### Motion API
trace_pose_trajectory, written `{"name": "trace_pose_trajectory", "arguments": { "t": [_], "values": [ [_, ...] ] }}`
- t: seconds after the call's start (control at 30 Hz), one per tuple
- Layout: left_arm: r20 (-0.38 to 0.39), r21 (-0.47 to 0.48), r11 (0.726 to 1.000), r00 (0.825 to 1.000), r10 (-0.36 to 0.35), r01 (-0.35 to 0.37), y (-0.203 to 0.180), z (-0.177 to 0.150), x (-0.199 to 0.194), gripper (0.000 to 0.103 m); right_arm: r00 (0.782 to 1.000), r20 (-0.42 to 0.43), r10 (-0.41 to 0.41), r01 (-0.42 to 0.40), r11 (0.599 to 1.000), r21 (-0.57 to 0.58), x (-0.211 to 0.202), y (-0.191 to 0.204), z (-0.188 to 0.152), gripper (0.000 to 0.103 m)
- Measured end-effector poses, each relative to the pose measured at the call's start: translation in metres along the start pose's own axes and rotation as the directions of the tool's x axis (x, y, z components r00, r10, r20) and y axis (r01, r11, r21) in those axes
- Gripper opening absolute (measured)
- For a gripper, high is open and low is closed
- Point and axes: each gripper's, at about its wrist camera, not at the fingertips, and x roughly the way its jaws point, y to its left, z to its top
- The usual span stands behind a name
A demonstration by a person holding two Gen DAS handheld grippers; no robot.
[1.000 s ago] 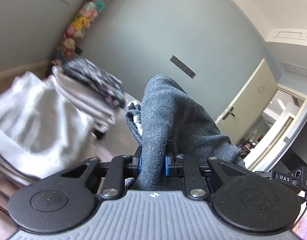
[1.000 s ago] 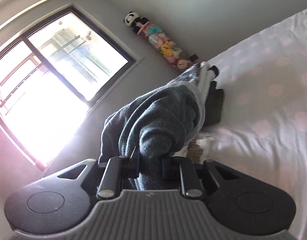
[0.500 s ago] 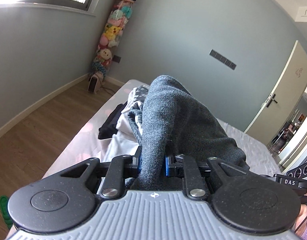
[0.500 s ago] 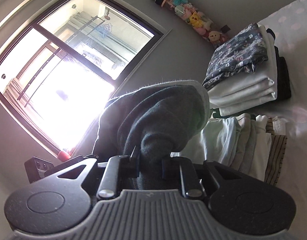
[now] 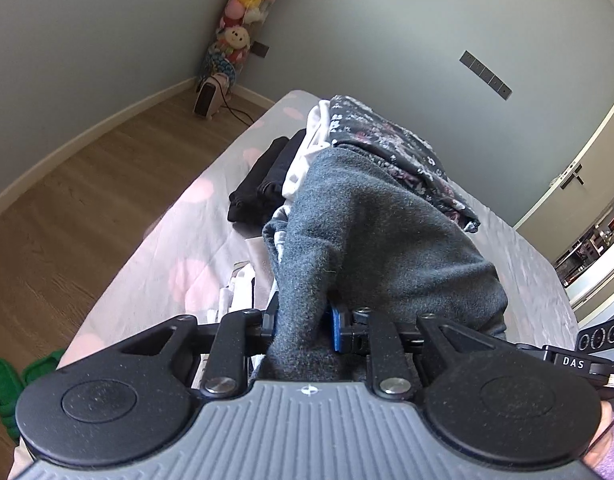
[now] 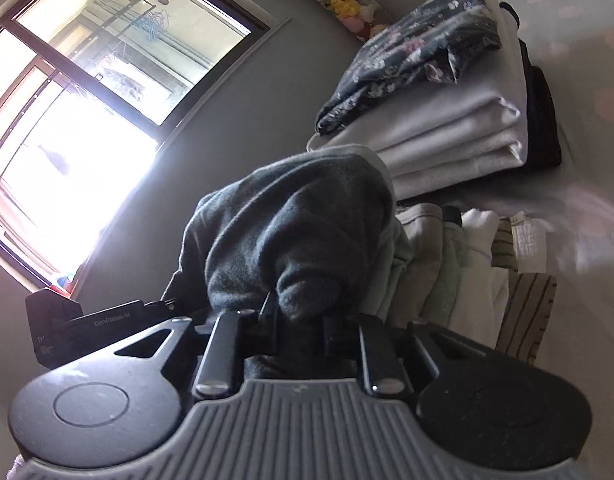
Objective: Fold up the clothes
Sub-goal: 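Carry the bundle with both tools onto the stack of folded clothes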
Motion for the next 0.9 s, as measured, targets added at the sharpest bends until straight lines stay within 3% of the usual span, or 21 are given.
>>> {"name": "trace_pose_trajectory", "arguments": {
  "t": [0.1,0.23,0.33,0.53,0.6,0.7,0.73,0.83,0.9],
  "values": [
    [0.007,-0.002,1.0,1.0,-0.005,0.005,0.002,0.0,-0.008,0.029,0.999,-0.001,0.035,-0.035,0.999,0.016,0.002,-0.007,0.0,0.028],
    [0.032,0.026,0.999,0.999,0.024,-0.025,-0.001,-0.001,-0.022,0.044,0.997,-0.014,0.076,-0.075,0.997,0.029,-0.008,-0.009,0.008,0.05],
    [0.075,0.048,0.997,0.995,0.061,-0.065,-0.007,-0.001,-0.04,0.062,0.996,0.02,0.083,-0.084,0.994,0.066,-0.018,-0.014,0.02,0.062],
    [0.103,0.059,0.996,0.993,0.065,-0.071,-0.015,-0.007,-0.072,0.062,0.996,0.064,0.061,-0.073,0.977,0.199,-0.019,-0.037,0.045,0.068],
    [0.102,0.083,0.993,0.992,0.077,-0.085,-0.022,-0.014,-0.078,0.062,0.996,0.055,0.077,-0.087,0.97,0.226,-0.011,-0.041,0.052,0.065],
    [0.089,0.117,0.989,0.993,0.079,-0.089,-0.028,-0.024,-0.086,0.062,0.995,0.035,0.095,-0.1,0.98,0.17,-0.007,-0.03,0.058,0.046],
    [0.084,0.124,0.988,0.993,0.081,-0.091,-0.029,-0.027,-0.088,0.062,0.996,0.031,0.085,-0.088,0.989,0.116,-0.007,-0.021,0.061,0.035],
    [0.067,0.134,0.986,0.994,0.09,-0.098,-0.029,-0.033,-0.088,0.062,0.999,0.032,0.025,-0.02,0.987,-0.161,-0.014,0.018,0.068,0.022],
    [0.054,0.136,0.985,0.994,0.096,-0.103,-0.027,-0.036,-0.086,0.061,0.995,0.056,-0.078,0.094,0.912,-0.4,-0.013,0.049,0.067,0.02]
  ]
}}
